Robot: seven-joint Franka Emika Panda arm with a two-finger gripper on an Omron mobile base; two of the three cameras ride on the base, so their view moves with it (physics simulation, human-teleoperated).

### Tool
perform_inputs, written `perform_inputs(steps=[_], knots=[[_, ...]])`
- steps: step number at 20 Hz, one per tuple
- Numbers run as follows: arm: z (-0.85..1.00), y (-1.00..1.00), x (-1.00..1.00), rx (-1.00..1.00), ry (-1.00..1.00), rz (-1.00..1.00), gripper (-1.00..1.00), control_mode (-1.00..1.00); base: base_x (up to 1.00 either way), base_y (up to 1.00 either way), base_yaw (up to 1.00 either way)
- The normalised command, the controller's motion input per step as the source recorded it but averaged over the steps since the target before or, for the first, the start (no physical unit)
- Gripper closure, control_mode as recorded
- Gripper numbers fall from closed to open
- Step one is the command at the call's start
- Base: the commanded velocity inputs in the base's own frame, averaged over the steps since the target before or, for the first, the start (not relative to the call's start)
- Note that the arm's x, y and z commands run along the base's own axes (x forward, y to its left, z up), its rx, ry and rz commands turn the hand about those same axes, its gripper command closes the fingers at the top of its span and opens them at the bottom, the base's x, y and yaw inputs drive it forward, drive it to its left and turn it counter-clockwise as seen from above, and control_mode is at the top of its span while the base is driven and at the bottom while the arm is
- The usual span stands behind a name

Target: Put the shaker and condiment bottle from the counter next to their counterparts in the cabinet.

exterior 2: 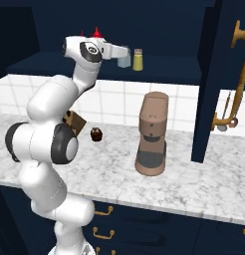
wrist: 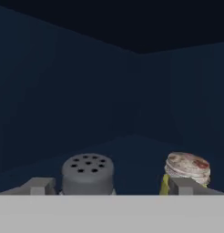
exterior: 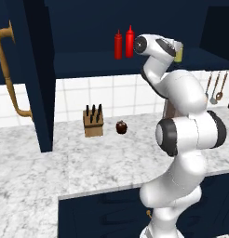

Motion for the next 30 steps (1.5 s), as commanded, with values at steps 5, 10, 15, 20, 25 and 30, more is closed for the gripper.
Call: perform_inputs(steps=[5, 10, 15, 20, 25, 30], knots=[[0.00, 0.01, -0.89, -0.03, -0.03, 0.00, -1.00, -1.00, 0.00, 0.00, 0.00], [-0.01, 0.11, -0.80, -0.01, -0.01, 0.00, -1.00, -1.00, 0.00, 0.00, 0.00], [-0.06, 0.19, -0.82, 0.00, 0.00, 0.00, -1.00, -1.00, 0.00, 0.00, 0.00], [-0.20, 0.19, -0.94, -0.02, 0.00, 0.00, -1.00, -1.00, 0.00, 0.00, 0.00], [-0.64, 0.11, -1.00, -0.05, -0.04, 0.00, -1.00, -1.00, 0.00, 0.00, 0.00], [-0.98, 0.01, -1.00, -0.08, 0.00, 0.00, -1.00, -1.00, 0.00, 0.00, 0.00]])
